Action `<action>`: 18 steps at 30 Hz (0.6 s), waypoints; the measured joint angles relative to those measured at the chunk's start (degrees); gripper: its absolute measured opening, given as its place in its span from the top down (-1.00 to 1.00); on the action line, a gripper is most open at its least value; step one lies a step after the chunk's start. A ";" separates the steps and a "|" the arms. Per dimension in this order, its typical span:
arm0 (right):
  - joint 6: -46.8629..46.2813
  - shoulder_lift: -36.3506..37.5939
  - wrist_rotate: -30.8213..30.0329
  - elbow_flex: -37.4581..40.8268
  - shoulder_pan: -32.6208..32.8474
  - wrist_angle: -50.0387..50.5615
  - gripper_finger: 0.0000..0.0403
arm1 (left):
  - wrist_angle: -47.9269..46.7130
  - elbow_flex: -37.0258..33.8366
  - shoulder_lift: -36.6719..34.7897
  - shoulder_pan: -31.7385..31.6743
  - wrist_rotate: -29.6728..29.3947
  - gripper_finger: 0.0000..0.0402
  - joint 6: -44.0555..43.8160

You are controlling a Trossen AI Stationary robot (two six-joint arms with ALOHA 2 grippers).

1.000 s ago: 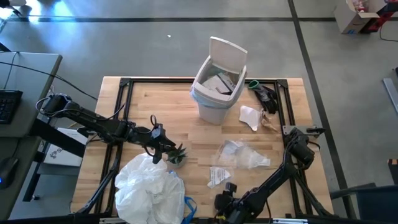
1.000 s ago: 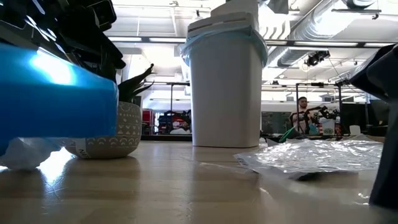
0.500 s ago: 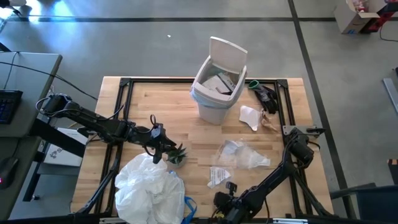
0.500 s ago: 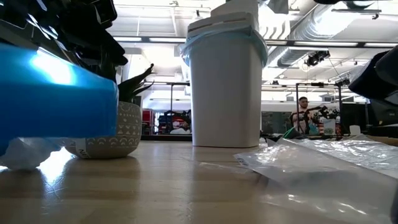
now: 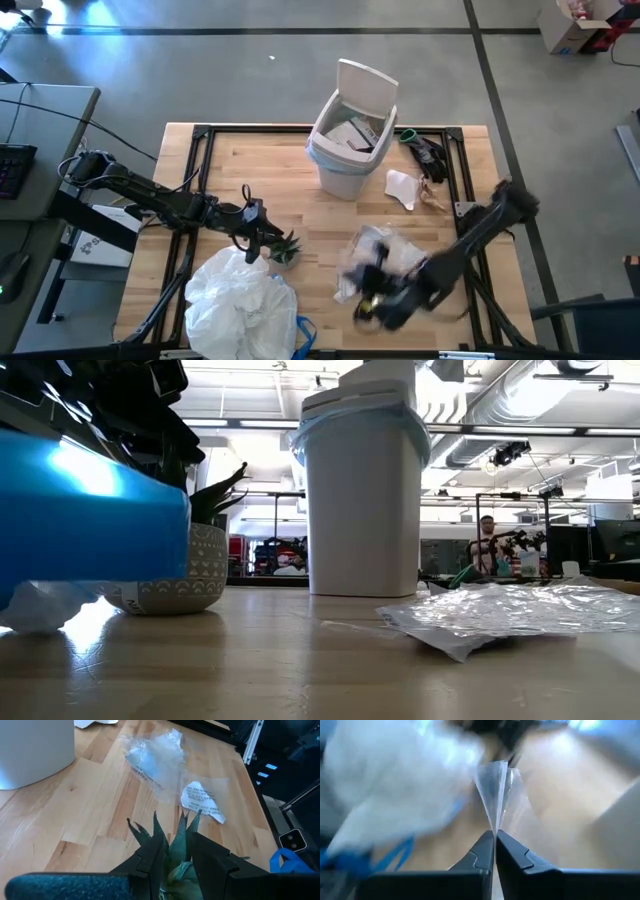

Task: Place trash/remove bag and relplace
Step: Put the transparent plastic into the trash bin

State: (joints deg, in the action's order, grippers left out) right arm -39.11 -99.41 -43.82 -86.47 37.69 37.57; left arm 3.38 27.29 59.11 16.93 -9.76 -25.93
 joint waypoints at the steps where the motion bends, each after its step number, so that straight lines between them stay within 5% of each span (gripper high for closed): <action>1: 3.08 2.34 -2.09 -0.05 -1.48 -0.34 1.00 | 0.00 0.00 -0.02 0.00 0.00 0.60 0.00; 7: 20.67 15.08 -6.18 -0.08 -13.67 -5.35 1.00 | 1.31 0.00 -0.02 0.00 0.00 0.60 0.04; 18: 25.32 19.81 13.25 -0.05 -42.86 -9.01 1.00 | 1.27 0.00 -0.02 0.00 0.30 0.60 -0.46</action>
State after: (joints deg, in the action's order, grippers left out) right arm -13.79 -79.61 -30.57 -86.52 -5.16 28.57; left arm 4.64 27.29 59.09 16.93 -9.46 -26.39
